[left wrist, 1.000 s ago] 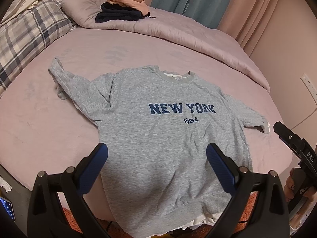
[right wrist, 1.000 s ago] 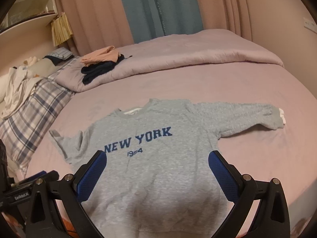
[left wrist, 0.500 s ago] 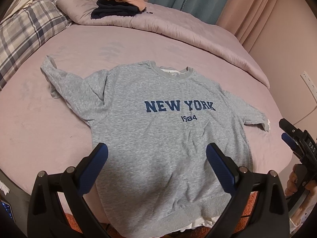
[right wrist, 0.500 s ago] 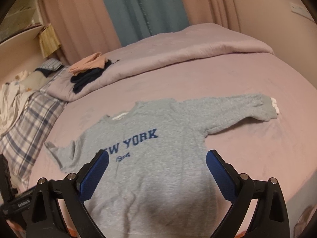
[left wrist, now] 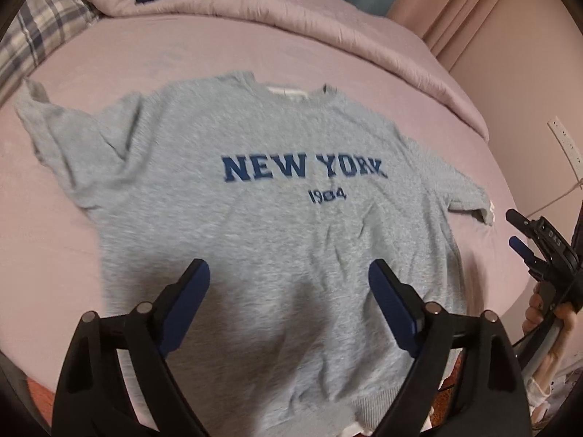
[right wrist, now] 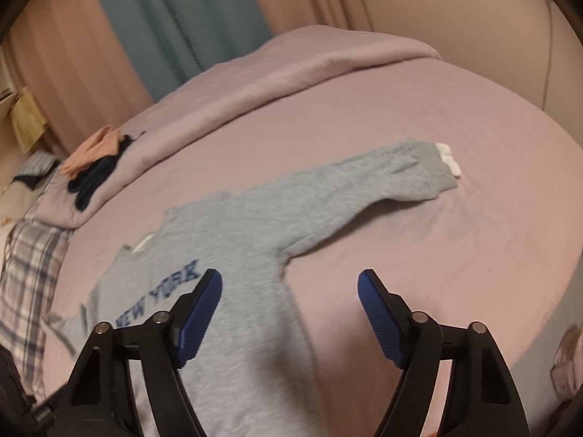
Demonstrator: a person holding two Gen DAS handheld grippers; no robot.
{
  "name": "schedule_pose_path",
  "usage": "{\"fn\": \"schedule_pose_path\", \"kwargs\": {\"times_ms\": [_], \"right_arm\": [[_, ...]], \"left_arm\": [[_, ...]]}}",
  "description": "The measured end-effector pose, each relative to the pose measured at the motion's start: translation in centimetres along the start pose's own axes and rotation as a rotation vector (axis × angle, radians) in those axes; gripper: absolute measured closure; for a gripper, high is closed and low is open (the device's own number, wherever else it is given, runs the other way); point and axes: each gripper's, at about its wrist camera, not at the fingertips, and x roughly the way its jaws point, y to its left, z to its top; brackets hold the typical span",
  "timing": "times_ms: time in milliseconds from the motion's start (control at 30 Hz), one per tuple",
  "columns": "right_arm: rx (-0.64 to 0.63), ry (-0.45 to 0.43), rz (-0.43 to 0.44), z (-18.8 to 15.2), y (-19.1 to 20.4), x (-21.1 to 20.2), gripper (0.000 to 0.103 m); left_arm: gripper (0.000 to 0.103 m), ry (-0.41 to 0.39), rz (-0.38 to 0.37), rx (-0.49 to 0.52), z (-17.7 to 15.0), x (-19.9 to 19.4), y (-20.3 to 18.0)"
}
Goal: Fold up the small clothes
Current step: 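Reach the right tool to the sweatshirt sleeve cuff and grasp it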
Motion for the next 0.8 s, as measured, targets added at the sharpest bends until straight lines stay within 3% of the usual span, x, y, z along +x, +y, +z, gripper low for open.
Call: {"fn": "schedule_pose_path", "kwargs": {"times_ms": [200, 400, 733, 800], "right_arm": [[0.084, 0.028, -0.083, 1.6, -3.8, 3.0, 0.032], [0.195, 0.072, -0.127, 3.7, -8.2, 6.0, 0.035], [0.422, 0.099, -0.147, 6.2, -14.4, 9.2, 0.035], [0.430, 0.080, -0.128, 6.4, -14.3, 9.2, 0.041]], "left_arm": [[0.020, 0.067, 0.017, 0.015, -0.6, 2.8, -0.3], [0.020, 0.135, 0.023, -0.032, -1.4, 4.8, 0.9], [0.020, 0.141, 0.038, -0.040, -1.0, 5.4, 1.1], [0.020, 0.141, 0.035, -0.044, -0.8, 5.4, 1.2]]}}
